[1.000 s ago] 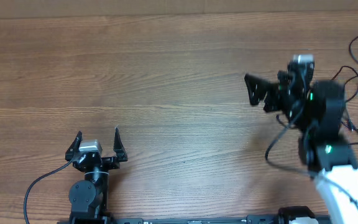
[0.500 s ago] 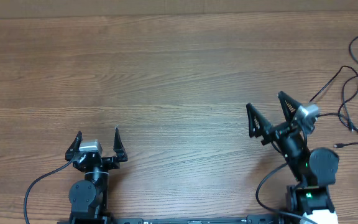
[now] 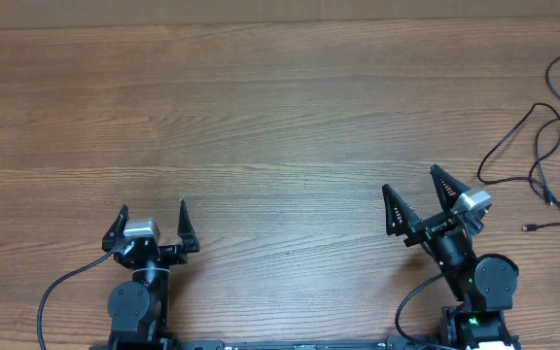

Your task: Untangle cables

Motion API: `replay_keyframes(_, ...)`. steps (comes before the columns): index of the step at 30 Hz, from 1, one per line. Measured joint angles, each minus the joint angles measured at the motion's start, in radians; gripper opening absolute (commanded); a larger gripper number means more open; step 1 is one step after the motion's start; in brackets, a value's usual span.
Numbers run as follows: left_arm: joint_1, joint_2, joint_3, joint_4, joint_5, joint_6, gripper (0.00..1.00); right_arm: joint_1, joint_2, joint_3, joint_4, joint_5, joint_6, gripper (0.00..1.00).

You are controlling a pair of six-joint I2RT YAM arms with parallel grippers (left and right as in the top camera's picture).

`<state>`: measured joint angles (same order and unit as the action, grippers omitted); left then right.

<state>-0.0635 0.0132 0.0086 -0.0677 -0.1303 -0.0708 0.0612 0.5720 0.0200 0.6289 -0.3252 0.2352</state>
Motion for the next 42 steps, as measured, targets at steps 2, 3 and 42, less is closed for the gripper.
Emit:
replay_keyframes(2, 0.000, 0.000, 0.000, 0.000, 0.000, 0.000, 1.00, 0.000, -0.001, 0.000, -0.007, 0.000, 0.000, 1.00)
replay_keyframes(3, 0.000, 0.000, 0.000, 0.000, 0.000, 0.000, 0.99, 0.000, -0.003, 0.000, -0.014, 0.000, 0.000, 1.00)
replay_keyframes(42, 0.000, 0.000, 0.000, 0.000, 0.000, 0.000, 1.00, -0.002, -0.558, -0.002, -0.694, 0.079, -0.287, 1.00)
